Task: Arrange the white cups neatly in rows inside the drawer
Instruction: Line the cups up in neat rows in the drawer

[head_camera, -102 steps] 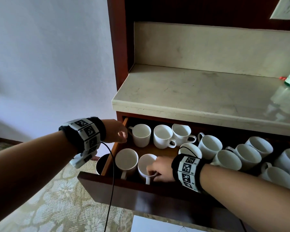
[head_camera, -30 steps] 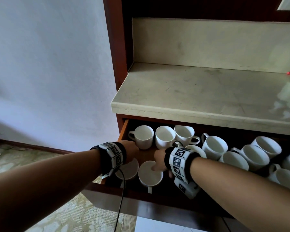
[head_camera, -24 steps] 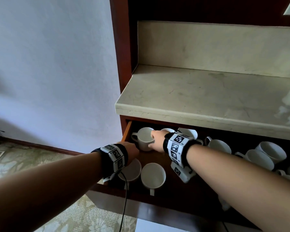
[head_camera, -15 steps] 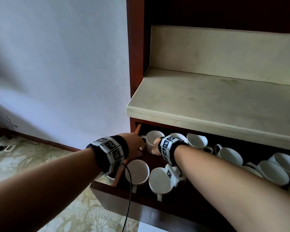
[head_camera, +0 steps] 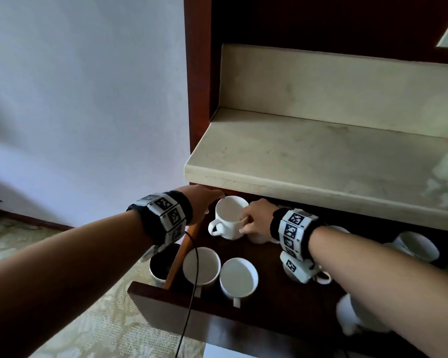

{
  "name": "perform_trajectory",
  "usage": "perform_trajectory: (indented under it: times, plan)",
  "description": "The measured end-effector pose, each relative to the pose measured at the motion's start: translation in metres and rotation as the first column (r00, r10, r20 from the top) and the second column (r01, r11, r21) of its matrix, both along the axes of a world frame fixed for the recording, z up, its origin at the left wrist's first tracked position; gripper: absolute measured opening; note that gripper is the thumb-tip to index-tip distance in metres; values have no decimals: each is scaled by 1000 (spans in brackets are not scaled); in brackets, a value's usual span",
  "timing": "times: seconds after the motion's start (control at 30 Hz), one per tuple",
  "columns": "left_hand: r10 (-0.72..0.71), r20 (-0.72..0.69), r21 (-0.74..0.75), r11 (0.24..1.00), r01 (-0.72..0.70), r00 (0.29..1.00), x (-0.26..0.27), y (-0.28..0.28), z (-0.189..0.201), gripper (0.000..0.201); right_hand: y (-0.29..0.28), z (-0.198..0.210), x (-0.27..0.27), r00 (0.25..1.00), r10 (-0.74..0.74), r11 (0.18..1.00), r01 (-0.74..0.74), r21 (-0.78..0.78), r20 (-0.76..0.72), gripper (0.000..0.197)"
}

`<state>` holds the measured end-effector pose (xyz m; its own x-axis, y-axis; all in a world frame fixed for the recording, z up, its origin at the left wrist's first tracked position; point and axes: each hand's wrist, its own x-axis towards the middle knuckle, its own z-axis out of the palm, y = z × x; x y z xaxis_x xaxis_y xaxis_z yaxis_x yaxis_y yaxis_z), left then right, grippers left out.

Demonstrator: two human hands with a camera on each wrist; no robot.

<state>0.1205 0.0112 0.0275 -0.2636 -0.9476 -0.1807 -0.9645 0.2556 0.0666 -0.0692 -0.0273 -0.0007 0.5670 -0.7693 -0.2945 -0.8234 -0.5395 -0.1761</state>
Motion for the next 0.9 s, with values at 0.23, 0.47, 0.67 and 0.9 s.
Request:
perform_trajectory:
  times: [0.23, 0.47, 0.67, 0.9]
  plan:
    - [-311, 41, 77, 948, 308, 949, -52, 3, 10, 33, 24, 35, -68, 998, 20, 1000, -20, -5, 56, 24]
    - [-315, -91, 102, 941, 323, 945, -102, 13, -10, 33, 57, 19, -105, 998, -70, 997, 70, 29, -8, 27]
    - [-257, -249, 209, 927, 311, 934, -98, 31, -20, 32, 81, 6, -122, 997, -66, 991, 60, 118, 45, 24]
    - [-208, 36, 256, 947, 192, 978, -82, 25, -38, 53, 85, -19, -107, 993, 11, 981, 12, 193, -118, 20]
